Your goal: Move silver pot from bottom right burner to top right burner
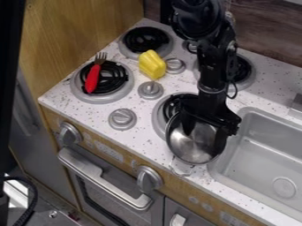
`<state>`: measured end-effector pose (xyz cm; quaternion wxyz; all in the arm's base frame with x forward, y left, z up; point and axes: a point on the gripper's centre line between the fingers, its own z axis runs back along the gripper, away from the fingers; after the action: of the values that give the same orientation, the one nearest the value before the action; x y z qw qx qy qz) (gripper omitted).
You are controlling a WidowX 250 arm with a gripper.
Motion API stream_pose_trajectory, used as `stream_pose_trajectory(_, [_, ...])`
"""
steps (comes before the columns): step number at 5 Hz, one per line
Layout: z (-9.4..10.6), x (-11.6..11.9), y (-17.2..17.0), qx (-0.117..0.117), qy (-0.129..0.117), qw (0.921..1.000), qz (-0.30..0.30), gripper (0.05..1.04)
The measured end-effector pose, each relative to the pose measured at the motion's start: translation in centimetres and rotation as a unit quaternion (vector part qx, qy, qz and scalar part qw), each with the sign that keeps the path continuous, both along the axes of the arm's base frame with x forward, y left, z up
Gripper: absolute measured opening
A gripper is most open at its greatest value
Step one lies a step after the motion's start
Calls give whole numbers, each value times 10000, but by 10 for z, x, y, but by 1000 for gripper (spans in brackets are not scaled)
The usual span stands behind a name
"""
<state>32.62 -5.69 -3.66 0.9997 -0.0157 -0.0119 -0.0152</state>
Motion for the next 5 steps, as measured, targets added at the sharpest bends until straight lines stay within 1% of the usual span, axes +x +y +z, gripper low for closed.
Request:
stream_pose_trajectory(2, [0, 2, 6, 184, -52, 9998, -87, 1001])
stream_pose_trajectory(3, [-4, 14, 11, 232, -143, 9996, -55, 1001])
stream_pose_trajectory(4, [-14, 33, 20, 236, -187, 9995, 49, 1001])
stream_pose_trajectory(5, [-15, 57, 29, 212, -188, 9995, 155, 1001])
